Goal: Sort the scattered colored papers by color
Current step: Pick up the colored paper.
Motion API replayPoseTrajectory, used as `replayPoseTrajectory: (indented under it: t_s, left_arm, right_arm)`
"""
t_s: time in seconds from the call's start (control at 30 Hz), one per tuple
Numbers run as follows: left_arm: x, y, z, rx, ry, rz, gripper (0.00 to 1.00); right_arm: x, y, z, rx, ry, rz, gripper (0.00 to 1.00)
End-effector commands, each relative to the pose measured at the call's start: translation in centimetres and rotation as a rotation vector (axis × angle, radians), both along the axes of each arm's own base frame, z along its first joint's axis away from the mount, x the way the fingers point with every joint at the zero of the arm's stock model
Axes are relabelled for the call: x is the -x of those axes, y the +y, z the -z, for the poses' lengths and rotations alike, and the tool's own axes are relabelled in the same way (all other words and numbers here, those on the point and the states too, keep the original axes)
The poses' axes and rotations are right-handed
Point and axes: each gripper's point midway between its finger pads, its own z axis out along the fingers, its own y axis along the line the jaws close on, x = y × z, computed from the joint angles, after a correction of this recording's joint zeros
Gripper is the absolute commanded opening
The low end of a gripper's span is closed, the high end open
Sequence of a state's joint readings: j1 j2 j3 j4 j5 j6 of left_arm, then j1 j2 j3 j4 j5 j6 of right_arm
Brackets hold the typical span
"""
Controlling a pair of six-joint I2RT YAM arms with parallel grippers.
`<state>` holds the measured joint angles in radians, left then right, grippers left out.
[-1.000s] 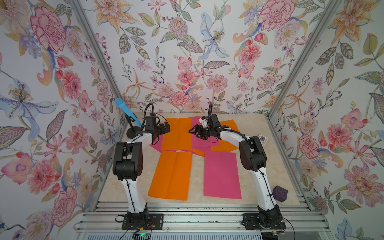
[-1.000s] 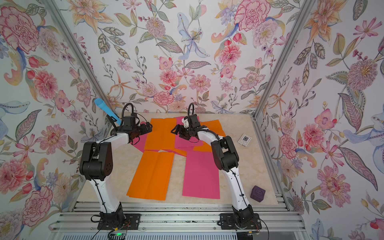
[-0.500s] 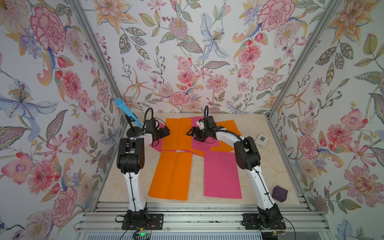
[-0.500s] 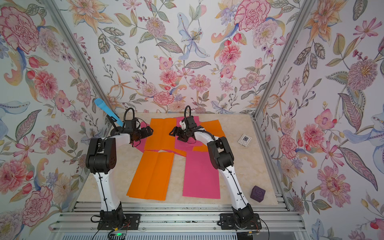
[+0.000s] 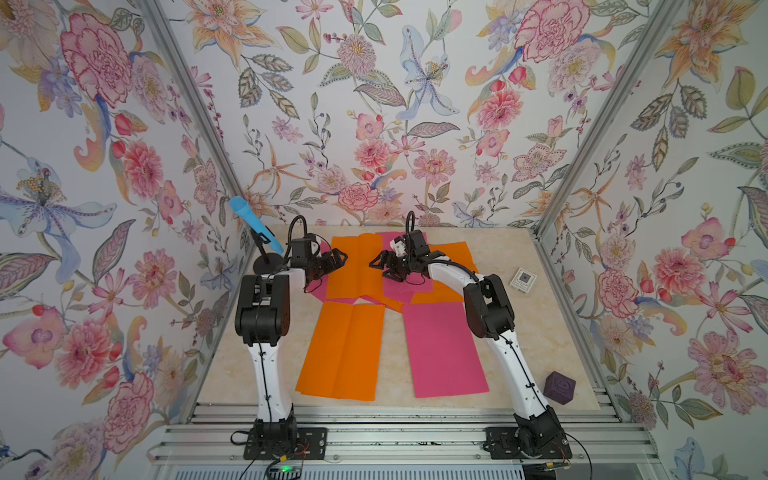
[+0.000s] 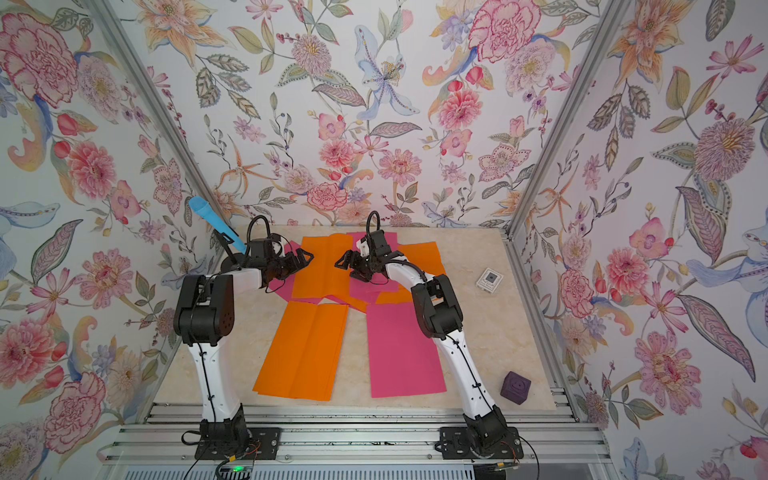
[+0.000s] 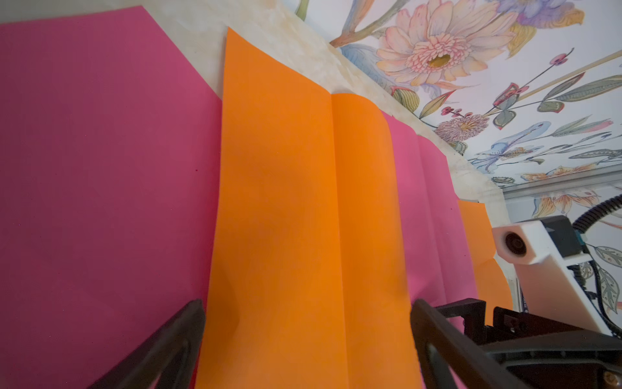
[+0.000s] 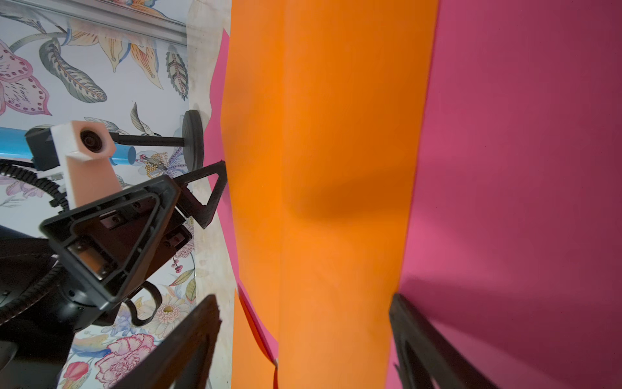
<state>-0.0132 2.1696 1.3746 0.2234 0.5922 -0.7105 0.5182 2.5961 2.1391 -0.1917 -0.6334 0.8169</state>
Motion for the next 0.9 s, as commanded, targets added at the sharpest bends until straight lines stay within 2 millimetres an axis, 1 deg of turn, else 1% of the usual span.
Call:
replayPoseTrajectory:
  t_s: [0.0, 0.03, 0.1, 0.17, 0.27, 0.37, 0.5, 0.57, 0.63, 0.7, 0.73, 0.8, 0.87]
  left_arm:
    - [-0.4, -0.5, -2.1, 0.048, -0.047, 0.025, 0.88]
    - [-0.7, -0.5, -2.5, 0.044, -0.055, 0.027, 0.85]
    - [-1.0, -0.7, -2.8, 0.048, -0.055, 0.036, 0.81]
    - [-1.2, -0.7, -2.9, 0.048, -0.052, 0.041, 0.81]
    - [-1.1, -0.8, -3.0, 0.055, -0.065, 0.037, 0.83]
    - [-1.2, -0.5, -2.4, 0.050, -0.053, 0.030, 0.84]
    - [-1.1, -1.0, -2.3, 0.084, -0.060, 0.041, 0.83]
    - [-1.1, -1.4, -1.9, 0.112, -0.052, 0.060, 0.81]
    - [-0.9, -1.4, -0.4, 0.095, 0.003, 0.065, 0.78]
    - [-0.7, -0.6, 1.2, 0.015, 0.052, 0.043, 0.79]
    - [-0.6, 0.2, 1.8, -0.034, 0.071, 0.020, 0.80]
    - [-0.5, 1.1, 2.2, -0.093, 0.078, -0.005, 0.80]
    - [-0.6, 0.9, 2.1, -0.086, 0.072, 0.002, 0.80]
  right_arm:
    - [0.7, -0.8, 3.9, 0.049, 0.098, 0.021, 0.81]
    - [0.7, -0.9, 3.9, 0.050, 0.099, 0.021, 0.81]
    - [0.6, -1.0, 3.9, 0.048, 0.101, 0.022, 0.81]
    - [0.6, -1.1, 3.9, 0.048, 0.101, 0.024, 0.81]
    - [0.4, -1.3, 3.8, 0.048, 0.098, 0.025, 0.81]
    - [0.4, -1.5, 3.8, 0.048, 0.098, 0.027, 0.81]
    - [0.3, -1.6, 3.6, 0.042, 0.096, 0.025, 0.81]
    - [0.1, -1.8, 3.4, 0.040, 0.093, 0.026, 0.81]
    - [0.1, -2.1, 3.3, 0.042, 0.092, 0.029, 0.81]
    - [0.0, -2.3, 3.1, 0.043, 0.087, 0.030, 0.81]
    - [0.0, -2.5, 3.0, 0.042, 0.086, 0.032, 0.81]
    - [0.0, -2.4, 2.9, 0.041, 0.082, 0.030, 0.81]
    - [0.0, -2.3, 3.0, 0.038, 0.083, 0.030, 0.81]
